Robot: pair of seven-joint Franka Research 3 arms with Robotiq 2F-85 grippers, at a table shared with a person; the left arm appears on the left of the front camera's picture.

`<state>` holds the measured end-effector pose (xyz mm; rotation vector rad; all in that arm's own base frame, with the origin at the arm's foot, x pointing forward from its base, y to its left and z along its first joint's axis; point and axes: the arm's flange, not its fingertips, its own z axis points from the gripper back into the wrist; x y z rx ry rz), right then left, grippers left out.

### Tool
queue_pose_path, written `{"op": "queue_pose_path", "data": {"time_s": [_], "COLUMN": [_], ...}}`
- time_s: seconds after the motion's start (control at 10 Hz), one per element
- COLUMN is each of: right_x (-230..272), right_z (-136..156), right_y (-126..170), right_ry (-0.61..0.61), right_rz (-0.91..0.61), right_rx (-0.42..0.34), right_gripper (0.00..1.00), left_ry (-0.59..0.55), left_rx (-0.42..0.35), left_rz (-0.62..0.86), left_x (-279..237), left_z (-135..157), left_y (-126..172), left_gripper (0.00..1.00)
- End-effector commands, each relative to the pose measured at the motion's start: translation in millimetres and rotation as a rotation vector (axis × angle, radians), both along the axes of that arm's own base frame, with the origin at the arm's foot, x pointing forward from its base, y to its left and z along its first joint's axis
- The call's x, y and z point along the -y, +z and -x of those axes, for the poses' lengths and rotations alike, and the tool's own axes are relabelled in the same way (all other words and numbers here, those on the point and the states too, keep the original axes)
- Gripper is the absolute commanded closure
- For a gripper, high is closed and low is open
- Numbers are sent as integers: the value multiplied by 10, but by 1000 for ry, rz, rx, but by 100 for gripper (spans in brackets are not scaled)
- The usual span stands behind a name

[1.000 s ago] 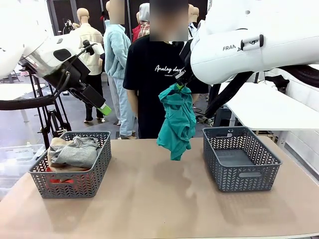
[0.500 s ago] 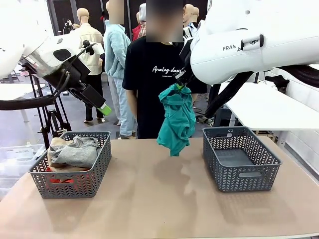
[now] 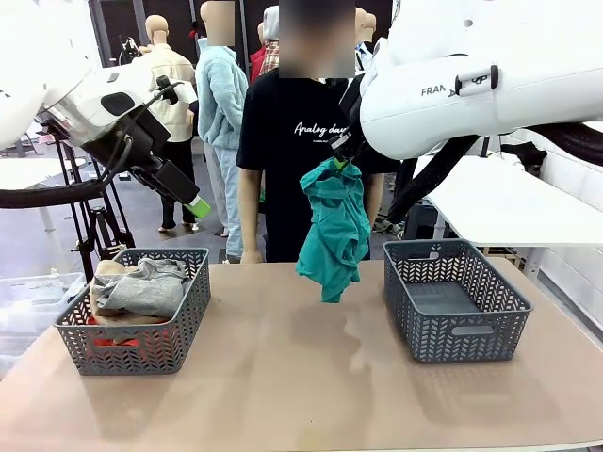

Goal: Sort the tops and bottoms.
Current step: Sort the clothes according to human instructions.

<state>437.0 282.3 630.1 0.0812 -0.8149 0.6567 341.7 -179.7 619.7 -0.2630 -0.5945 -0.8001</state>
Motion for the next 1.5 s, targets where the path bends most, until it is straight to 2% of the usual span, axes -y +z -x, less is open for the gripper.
{"op": "queue_pose_path", "data": {"time_s": [0.0, 1.4], "right_x": [7, 7], "right_z": [6, 6], "right_y": [36, 36], "right_ry": [-14, -14], "right_rz": [5, 5], "right_rx": [-4, -4], "right_gripper": [100, 100], "left_ry": [5, 5], "left_rx": [-2, -2], "left_rz": [5, 5], "left_x": [-13, -13], "left_z": [2, 2], "left_y": [1, 1], "left_gripper": [0, 0]}}
